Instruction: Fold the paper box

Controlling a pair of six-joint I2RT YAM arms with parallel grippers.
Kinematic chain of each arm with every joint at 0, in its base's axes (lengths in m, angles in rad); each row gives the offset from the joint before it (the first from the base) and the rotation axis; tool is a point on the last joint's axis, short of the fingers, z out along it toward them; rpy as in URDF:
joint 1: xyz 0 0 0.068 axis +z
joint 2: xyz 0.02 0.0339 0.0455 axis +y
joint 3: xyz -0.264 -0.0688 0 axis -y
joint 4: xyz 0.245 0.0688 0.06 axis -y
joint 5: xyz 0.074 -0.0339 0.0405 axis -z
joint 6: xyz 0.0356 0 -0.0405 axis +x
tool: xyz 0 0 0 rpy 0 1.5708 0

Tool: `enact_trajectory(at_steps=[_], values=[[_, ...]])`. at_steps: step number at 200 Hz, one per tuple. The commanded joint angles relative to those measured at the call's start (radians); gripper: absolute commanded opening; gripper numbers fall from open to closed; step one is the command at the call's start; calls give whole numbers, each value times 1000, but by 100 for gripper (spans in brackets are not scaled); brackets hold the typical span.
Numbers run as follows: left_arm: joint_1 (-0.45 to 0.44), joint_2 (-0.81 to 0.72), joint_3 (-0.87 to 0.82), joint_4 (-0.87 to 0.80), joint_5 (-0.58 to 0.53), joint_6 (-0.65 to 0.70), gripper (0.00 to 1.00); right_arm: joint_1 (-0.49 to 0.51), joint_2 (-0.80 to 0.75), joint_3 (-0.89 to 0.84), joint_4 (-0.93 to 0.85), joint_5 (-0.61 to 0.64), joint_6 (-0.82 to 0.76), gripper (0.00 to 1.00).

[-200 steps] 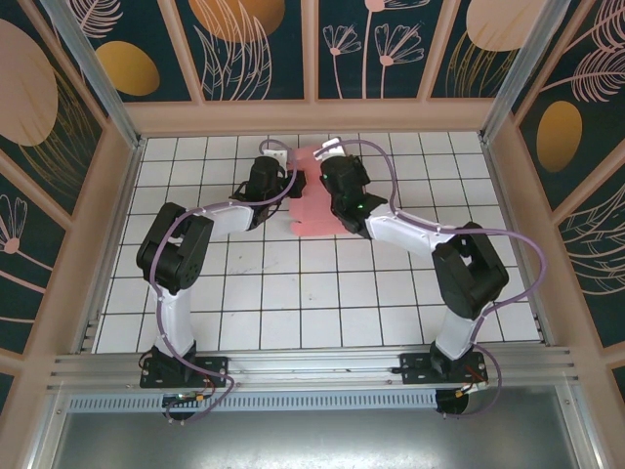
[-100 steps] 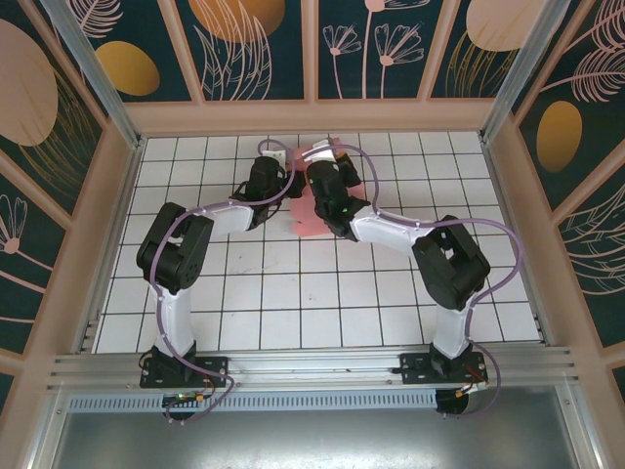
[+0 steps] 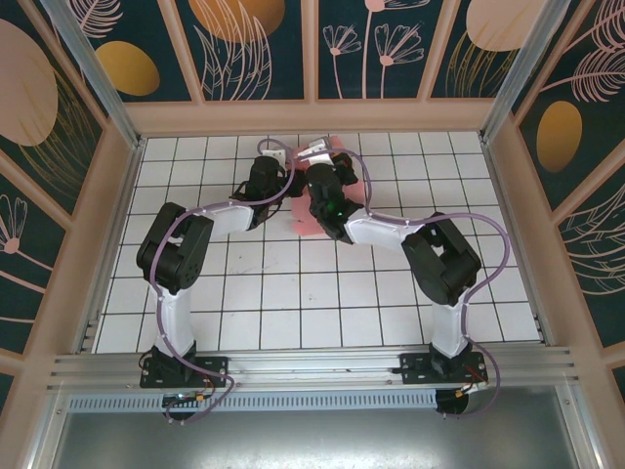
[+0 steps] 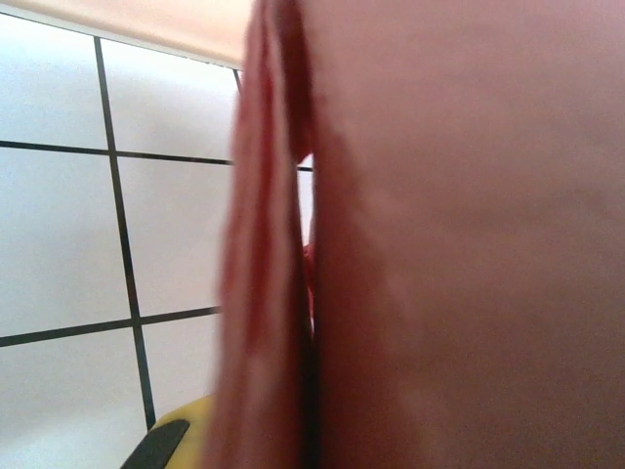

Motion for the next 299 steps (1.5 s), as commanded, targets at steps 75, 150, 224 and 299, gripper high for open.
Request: enact_trajectory(at_steps=[75,150,224,299], values=[[-18,-39,53,-74,-65,-43,0,12,-202,-55,-275,-431,315,88],[-18,-34,109,-199,-110,-36,0,-95,-492,-228,-273,-815,600,91],[-8,12,351,-741,-100,436,0,-293,-585,-301,-334,-981,792,89],[-11,82,489,-1422,-352,681,0,-340,-550,-311,-396,-1037,775,89]])
